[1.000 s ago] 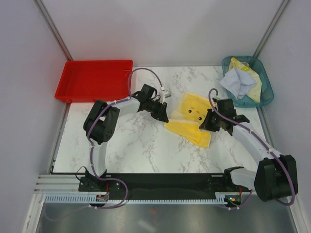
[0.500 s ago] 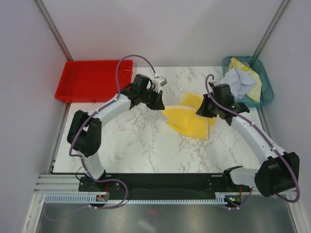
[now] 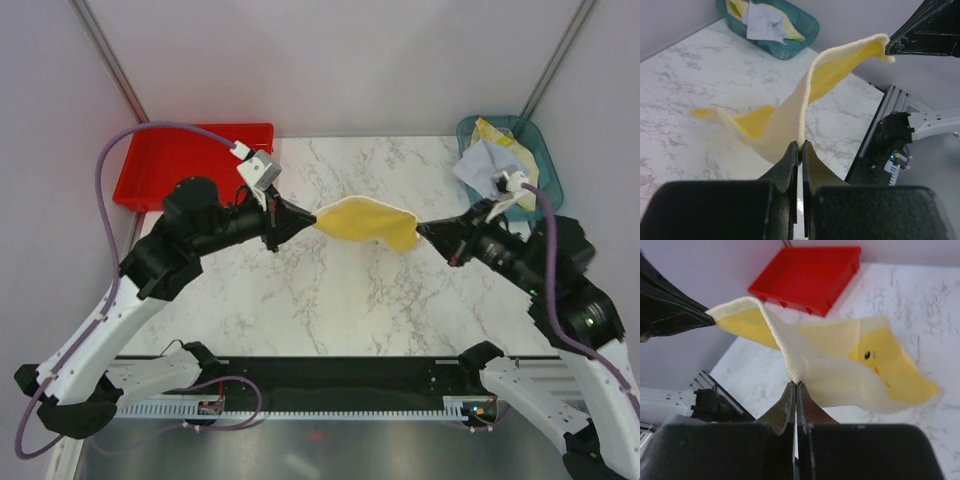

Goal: Fold and stack the towels
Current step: Flatten out the crumpled towel

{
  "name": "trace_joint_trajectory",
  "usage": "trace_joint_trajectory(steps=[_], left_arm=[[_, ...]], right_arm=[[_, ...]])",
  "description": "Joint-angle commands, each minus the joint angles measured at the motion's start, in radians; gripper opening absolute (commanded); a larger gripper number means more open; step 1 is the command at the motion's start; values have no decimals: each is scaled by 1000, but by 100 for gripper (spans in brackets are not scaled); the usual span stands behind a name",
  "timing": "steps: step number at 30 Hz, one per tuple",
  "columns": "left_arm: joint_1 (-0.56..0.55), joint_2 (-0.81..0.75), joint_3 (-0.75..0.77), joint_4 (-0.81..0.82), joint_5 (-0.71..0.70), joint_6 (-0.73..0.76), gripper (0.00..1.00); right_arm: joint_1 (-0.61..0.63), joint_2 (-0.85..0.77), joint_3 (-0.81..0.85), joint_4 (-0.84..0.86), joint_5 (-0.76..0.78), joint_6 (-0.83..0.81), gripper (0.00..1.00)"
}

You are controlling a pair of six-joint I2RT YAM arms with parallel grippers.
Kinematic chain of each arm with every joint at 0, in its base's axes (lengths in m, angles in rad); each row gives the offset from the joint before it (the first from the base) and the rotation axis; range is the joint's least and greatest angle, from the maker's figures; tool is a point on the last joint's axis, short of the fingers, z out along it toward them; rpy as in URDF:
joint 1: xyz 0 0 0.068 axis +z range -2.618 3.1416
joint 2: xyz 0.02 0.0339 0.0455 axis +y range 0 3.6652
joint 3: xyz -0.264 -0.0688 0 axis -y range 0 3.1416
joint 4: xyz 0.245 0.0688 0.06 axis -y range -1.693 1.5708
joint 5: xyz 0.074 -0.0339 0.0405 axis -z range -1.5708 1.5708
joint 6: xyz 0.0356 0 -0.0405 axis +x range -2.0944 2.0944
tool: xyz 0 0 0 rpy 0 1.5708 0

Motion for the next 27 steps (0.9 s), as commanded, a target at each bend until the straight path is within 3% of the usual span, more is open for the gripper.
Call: trace_joint_trajectory(steps=[1, 7, 10, 14, 16, 22, 27], left_arm=[[-59, -56, -47, -59, -33, -112, 2], [-97, -66, 51, -62, -56, -143, 2], [-97, -17, 165, -102, -143, -119, 2], [-94, 121, 326, -185, -438, -46, 2], [-53, 198, 349, -197, -488, -29, 2], [174, 429, 334, -153, -277, -49, 2], [286, 637, 369, -32, -195, -28, 2]], right_arm=[[0, -106, 52, 65, -121, 44, 0], [0, -25, 201, 75, -90, 32, 0], [0, 41, 262, 78, -21, 19, 0], [2, 154, 313, 82, 92, -41, 0], [2, 200, 298, 82, 169, -63, 0], [-21, 382, 133, 247, 237, -168, 0], [-139, 633, 161, 400, 108, -222, 0]])
